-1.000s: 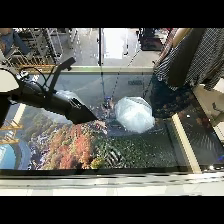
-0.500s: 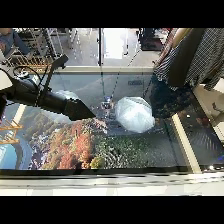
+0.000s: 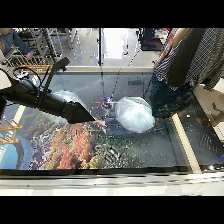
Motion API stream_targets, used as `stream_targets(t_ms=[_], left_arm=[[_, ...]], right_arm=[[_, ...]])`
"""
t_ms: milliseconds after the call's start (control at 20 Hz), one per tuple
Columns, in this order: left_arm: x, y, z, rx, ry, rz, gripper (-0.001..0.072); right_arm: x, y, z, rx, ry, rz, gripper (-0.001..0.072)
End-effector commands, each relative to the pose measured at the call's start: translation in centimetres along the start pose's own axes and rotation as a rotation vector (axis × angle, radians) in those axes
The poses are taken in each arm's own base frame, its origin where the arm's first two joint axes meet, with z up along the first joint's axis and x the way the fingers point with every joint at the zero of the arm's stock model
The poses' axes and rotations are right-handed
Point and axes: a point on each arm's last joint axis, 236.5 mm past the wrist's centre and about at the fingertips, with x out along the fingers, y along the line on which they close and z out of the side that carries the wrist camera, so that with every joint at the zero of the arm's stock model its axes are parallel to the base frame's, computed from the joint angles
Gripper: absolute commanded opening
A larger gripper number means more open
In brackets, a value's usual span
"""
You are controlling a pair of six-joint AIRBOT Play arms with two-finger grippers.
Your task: Fold the clothes and pants, and hang the long-sleeved shirts on hangers.
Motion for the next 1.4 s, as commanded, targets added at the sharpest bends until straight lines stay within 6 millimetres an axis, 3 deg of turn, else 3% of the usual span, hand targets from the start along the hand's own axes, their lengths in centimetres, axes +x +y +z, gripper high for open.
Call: stream_targets(t_ms=[0,200,450,600,750,850,1000,1150,1350], left_arm=[[0.0,-0.2,-0.6,0.000,0.026,-0.007,0.0539],[-0.1,-0.2,-0.9,0.000,0.037,-0.010,0.0539],[-0.2,-0.6,-2.1,0.000,0.090,-0.024,0.0539],[-0.2,-0.6,-2.1,0.000,0.090,-0.024,0.0539],[-0.2,-0.5,-2.1,0.000,0.090,-0.024,0.0539],[-0.2,-0.5,-2.1,0.000,0.091,-0.024,0.0539],[-0.2,-0.5,-2.1,0.000,0.091,-0.024,0.0538],[-0.2,-0.5,-2.1,0.000,0.090,-0.024,0.0538],[-0.1,-0.5,-2.1,0.010,0.089,-0.024,0.0539]], right_arm=[[-1.7,1.2,2.3,0.025,-0.046,0.056,0.0699],[-3.1,1.5,3.1,0.013,-0.039,0.072,0.0698],[-2.9,1.1,-2.2,-0.065,0.159,0.061,0.0698],[-3.7,3.2,-4.8,-0.129,0.264,0.161,0.0698],[-5.8,5.8,-6.7,-0.072,0.372,0.278,0.0699],[-7.4,7.9,-6.3,-0.005,0.390,0.366,0.0699],[-9.7,10.0,-3.9,0.017,0.342,0.464,0.0698],[-11.3,9.8,-1.9,-0.103,0.273,0.478,0.0698],[-13.3,9.3,-0.5,-0.127,0.253,0.467,0.0697]])
